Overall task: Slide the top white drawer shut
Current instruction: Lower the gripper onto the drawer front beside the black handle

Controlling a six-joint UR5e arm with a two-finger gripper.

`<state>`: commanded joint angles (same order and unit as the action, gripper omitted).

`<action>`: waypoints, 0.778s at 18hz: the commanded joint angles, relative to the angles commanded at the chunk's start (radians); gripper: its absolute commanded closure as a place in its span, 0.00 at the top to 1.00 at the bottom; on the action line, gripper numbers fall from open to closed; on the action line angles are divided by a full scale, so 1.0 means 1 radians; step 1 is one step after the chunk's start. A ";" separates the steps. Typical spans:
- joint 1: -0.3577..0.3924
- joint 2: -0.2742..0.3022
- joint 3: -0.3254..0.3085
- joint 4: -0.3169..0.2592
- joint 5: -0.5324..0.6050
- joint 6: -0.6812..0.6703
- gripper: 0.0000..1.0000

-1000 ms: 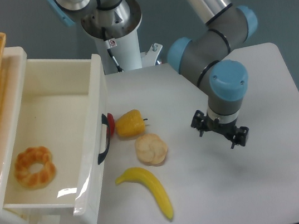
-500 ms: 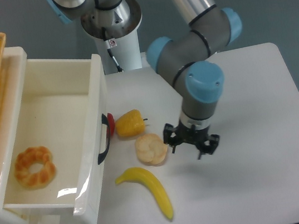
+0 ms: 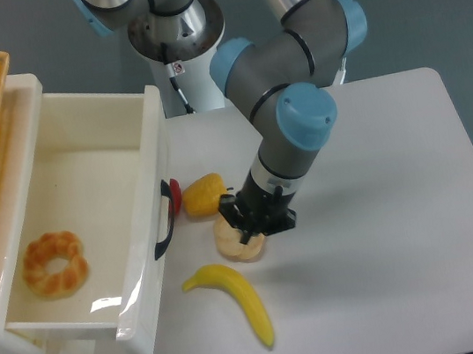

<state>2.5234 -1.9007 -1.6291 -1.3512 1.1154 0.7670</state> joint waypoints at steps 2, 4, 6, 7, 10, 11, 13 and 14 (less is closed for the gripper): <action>0.011 0.029 0.000 -0.045 -0.035 -0.014 0.03; 0.014 0.041 0.000 -0.075 -0.064 -0.025 0.03; 0.009 0.049 0.000 -0.089 -0.084 -0.028 0.03; 0.006 0.055 0.000 -0.091 -0.101 -0.038 0.01; 0.003 0.063 0.006 -0.089 -0.140 -0.060 0.00; 0.002 0.063 0.009 -0.086 -0.149 -0.060 0.00; -0.002 0.063 0.015 -0.086 -0.163 -0.060 0.00; -0.006 0.063 0.015 -0.086 -0.164 -0.060 0.00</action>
<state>2.5173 -1.8377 -1.6137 -1.4373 0.9511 0.7072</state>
